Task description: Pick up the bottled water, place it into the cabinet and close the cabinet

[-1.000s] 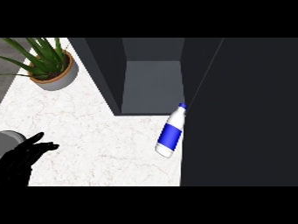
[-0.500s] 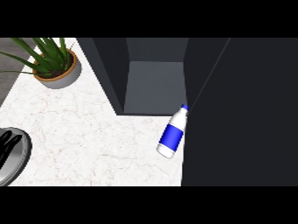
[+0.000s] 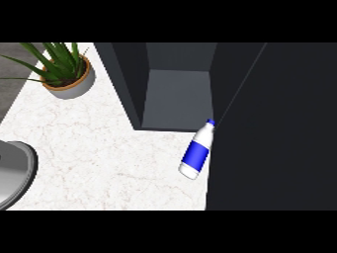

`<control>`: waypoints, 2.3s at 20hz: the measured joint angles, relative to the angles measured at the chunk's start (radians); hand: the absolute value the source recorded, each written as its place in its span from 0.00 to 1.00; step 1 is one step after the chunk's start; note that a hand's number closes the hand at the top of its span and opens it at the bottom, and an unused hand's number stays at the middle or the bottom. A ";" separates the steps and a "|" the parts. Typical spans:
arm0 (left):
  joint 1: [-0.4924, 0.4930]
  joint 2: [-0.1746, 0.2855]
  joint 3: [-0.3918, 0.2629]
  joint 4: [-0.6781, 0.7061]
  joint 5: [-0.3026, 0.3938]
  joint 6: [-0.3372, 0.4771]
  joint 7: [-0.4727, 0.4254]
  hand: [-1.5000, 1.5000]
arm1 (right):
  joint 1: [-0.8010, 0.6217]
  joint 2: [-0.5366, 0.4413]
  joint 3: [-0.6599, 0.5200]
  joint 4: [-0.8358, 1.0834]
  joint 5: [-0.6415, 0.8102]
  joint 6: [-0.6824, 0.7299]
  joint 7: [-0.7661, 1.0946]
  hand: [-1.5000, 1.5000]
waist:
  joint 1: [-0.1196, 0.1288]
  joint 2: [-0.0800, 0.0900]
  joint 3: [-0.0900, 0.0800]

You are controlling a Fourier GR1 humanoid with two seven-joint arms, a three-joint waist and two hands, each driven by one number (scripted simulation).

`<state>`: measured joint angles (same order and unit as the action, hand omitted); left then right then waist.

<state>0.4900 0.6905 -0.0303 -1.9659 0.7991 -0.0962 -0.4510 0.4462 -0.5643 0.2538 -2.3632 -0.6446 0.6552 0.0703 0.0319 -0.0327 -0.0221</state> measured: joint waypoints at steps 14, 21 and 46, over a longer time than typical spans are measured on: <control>0.085 0.063 0.110 0.017 0.072 -0.118 -0.011 0.00 | -0.325 0.115 0.241 0.022 0.043 -0.283 0.223 1.00 | 0.031 0.002 -0.001; 0.107 0.090 0.163 0.037 0.104 -0.180 -0.021 0.00 | -0.515 0.209 0.300 0.049 0.103 -0.406 0.342 1.00 | 0.051 0.007 0.001; 0.264 0.076 0.356 0.114 0.184 -0.465 -0.047 0.00 | -1.387 0.564 0.271 0.704 -0.277 -0.650 0.586 1.00 | 0.025 0.030 0.020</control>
<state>0.7537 0.7661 0.3253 -1.8517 0.9835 -0.5614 -0.4981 -0.9409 -0.0002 0.5247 -1.6591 -0.9213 0.0049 0.6564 0.0570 -0.0026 -0.0024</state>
